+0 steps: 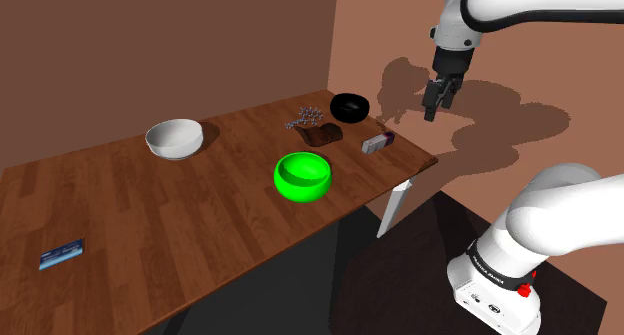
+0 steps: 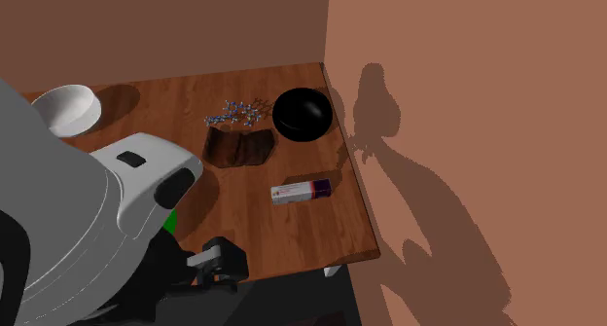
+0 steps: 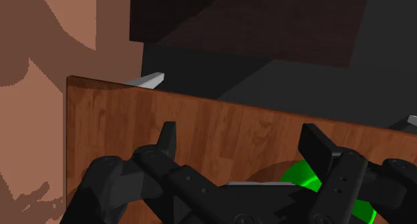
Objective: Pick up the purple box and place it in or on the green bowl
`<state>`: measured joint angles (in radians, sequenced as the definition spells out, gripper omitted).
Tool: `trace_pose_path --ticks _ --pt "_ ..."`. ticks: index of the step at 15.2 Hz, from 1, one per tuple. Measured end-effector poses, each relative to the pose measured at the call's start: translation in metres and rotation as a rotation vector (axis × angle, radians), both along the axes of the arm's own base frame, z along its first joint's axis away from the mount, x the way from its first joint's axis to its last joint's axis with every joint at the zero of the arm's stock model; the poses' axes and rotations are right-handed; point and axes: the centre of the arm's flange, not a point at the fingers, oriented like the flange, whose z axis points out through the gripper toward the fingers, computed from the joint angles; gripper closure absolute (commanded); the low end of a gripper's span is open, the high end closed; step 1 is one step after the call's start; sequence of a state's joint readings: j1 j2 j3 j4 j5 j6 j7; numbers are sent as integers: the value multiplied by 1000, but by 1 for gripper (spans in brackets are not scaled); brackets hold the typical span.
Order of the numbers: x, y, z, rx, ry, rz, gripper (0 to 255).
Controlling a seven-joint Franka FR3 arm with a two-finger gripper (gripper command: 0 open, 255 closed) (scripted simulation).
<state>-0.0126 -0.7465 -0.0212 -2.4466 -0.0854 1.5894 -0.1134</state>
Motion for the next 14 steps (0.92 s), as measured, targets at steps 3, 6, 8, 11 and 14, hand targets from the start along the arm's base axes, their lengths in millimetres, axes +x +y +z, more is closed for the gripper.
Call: trace_pose_path --ticks 3,6,8,11,14 --pt "2 -10 -9 4 -2 50 0" --pt "11 -37 -32 14 -5 170 0" --pt "18 -58 -50 21 -8 256 0" --pt "33 -84 -76 31 -13 388 0" --pt "50 -102 -102 42 -18 521 0"
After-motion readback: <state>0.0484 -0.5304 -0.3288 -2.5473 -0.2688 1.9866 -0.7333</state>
